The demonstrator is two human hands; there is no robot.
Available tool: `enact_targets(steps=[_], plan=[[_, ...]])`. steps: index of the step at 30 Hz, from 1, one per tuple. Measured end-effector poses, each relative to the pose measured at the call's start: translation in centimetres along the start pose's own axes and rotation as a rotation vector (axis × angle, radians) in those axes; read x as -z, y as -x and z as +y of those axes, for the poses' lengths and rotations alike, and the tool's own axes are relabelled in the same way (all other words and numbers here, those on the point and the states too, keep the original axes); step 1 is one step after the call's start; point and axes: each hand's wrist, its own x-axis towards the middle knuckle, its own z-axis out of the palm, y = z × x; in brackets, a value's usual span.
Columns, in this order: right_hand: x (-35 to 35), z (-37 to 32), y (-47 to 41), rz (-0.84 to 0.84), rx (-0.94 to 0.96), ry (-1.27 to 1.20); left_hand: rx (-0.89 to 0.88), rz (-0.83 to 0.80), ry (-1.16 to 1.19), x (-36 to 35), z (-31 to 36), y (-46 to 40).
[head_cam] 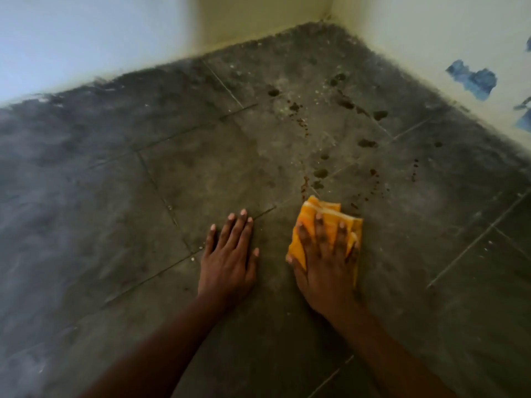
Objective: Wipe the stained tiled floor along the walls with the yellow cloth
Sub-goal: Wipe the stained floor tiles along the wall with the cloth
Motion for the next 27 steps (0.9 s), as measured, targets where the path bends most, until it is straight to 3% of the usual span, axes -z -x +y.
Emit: enact_targets(steps=[2, 4, 7, 10, 16, 18, 27], plan=[[0.9, 1.4, 2.0, -0.054, 0.132, 0.029, 0.010, -0.005, 0.014, 0.6, -0.1, -0.2], [1.9, 3.7, 3.4, -0.102, 0.146, 0.070, 0.011, -0.005, 0.028, 0.7, -0.1, -0.1], [2.6, 5.0, 1.3, -0.135, 0.020, 0.033, 0.010, 0.006, 0.048, 0.7, 0.0, -0.3], [3.0, 2.0, -2.7, -0.252, -0.057, -0.005, 0.002, -0.017, 0.075, 0.2, -0.6, -0.4], [6.8, -0.1, -1.5, -0.562, 0.353, 0.219, -0.027, -0.058, 0.150, 1.4, -1.2, -0.3], [8.0, 0.4, -0.2, -0.630, 0.357, 0.247, -0.024, -0.105, 0.166, 2.0, -0.8, -0.4], [7.2, 3.1, -3.6, -0.397, 0.554, 0.236, -0.005, -0.112, 0.091, 1.1, -1.0, -0.1]])
